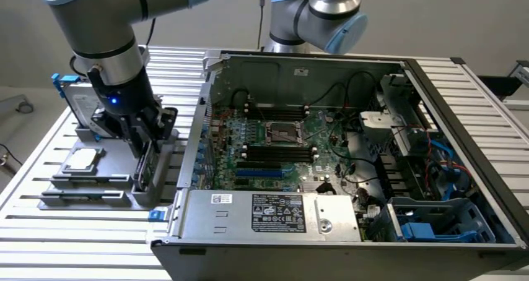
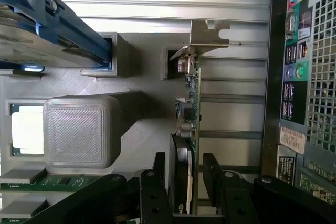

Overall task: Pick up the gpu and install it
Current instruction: 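Pick up the gpu and move the gpu toward the slot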

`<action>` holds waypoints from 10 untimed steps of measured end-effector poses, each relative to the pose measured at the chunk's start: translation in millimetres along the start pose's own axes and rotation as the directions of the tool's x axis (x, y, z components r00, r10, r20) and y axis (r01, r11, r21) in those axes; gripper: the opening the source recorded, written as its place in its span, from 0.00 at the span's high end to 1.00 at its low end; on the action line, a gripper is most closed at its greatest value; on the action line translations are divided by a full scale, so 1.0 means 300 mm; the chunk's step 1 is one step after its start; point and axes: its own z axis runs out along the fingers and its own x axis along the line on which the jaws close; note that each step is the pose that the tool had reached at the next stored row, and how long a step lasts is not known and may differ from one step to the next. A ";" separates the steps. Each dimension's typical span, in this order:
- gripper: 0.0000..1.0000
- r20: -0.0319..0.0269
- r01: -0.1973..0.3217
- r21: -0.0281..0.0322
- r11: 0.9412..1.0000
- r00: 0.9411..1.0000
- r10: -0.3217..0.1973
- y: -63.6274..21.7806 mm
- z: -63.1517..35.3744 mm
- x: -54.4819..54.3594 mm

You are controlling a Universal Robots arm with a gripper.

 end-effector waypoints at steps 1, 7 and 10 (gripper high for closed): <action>0.58 0.000 0.000 0.000 1.000 1.000 0.000 0.000 0.001 0.000; 0.58 -0.002 0.000 0.000 1.000 1.000 0.000 0.000 0.004 0.000; 0.58 -0.003 0.000 0.000 1.000 1.000 0.000 0.000 0.004 0.000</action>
